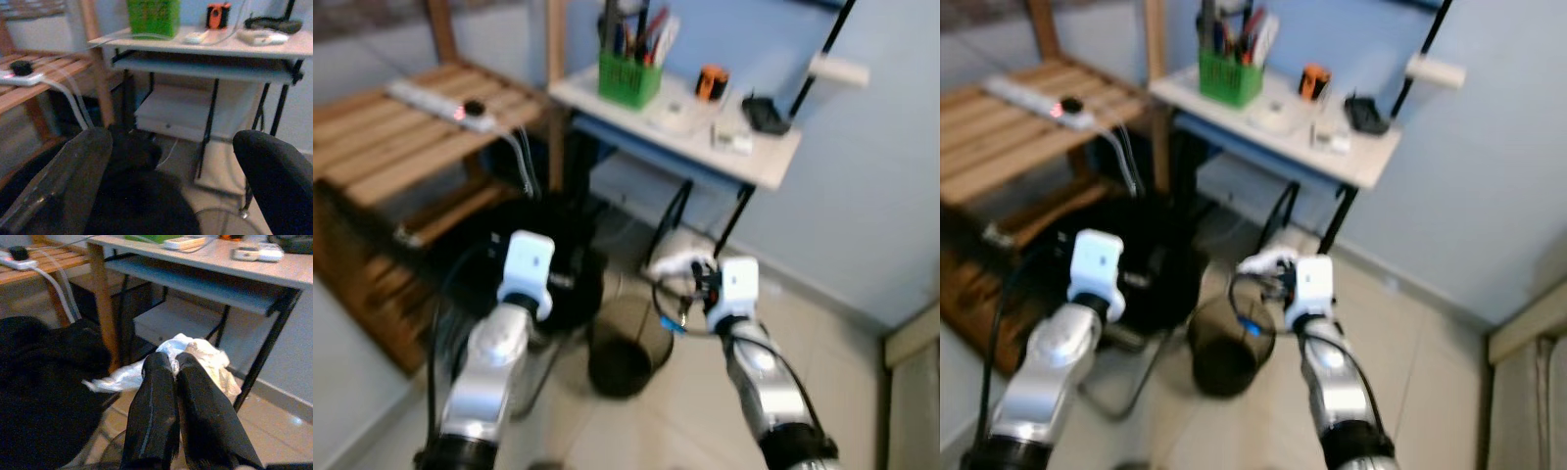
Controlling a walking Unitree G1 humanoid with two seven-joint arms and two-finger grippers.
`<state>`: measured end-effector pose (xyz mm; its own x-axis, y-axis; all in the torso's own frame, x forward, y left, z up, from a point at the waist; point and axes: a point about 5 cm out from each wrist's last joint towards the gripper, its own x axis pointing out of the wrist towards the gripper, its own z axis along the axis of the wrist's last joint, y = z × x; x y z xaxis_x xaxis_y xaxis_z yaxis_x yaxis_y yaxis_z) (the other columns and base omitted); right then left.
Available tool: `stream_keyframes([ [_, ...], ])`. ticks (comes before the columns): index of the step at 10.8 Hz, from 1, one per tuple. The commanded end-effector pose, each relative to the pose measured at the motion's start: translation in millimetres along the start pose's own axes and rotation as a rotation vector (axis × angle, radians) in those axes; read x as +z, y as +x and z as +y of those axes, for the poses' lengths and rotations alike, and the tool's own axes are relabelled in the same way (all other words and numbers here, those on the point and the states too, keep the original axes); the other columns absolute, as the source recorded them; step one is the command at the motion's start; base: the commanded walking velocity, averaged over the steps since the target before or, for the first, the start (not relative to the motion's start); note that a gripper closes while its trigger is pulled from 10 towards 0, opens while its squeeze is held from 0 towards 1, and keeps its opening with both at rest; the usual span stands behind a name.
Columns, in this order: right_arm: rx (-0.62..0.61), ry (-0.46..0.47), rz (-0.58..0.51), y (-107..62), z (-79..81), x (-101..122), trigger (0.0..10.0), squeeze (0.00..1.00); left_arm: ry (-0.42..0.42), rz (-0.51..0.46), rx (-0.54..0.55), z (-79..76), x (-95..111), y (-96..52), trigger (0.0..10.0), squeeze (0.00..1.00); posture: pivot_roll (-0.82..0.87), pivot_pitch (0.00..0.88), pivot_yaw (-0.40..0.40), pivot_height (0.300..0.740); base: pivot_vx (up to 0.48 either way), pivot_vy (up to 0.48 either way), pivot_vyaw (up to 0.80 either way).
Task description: Clean up the room
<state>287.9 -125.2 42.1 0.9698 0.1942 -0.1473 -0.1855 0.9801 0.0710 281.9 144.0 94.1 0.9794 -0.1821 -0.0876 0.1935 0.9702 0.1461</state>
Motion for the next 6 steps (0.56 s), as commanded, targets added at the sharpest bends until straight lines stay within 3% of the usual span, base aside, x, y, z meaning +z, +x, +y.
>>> stream_keyframes([
  [1, -0.039, -0.002, 0.035, -0.5, -15.5, -3.1, 10.0, 0.00, -0.006, 0.015, -0.033, -10.0, -0.6, 3.2, 10.0, 0.00, 0.16, 0.001, -0.097, 0.726, 0.000, 0.000, 0.00],
  [6, -0.084, 0.021, -0.010, -0.9, -18.6, 1.7, 10.0, 0.00, 0.037, 0.012, -0.039, -11.7, 0.6, 8.7, 10.0, 0.00, 0.14, 0.000, -0.081, 0.726, 0.000, 0.000, 0.00],
])
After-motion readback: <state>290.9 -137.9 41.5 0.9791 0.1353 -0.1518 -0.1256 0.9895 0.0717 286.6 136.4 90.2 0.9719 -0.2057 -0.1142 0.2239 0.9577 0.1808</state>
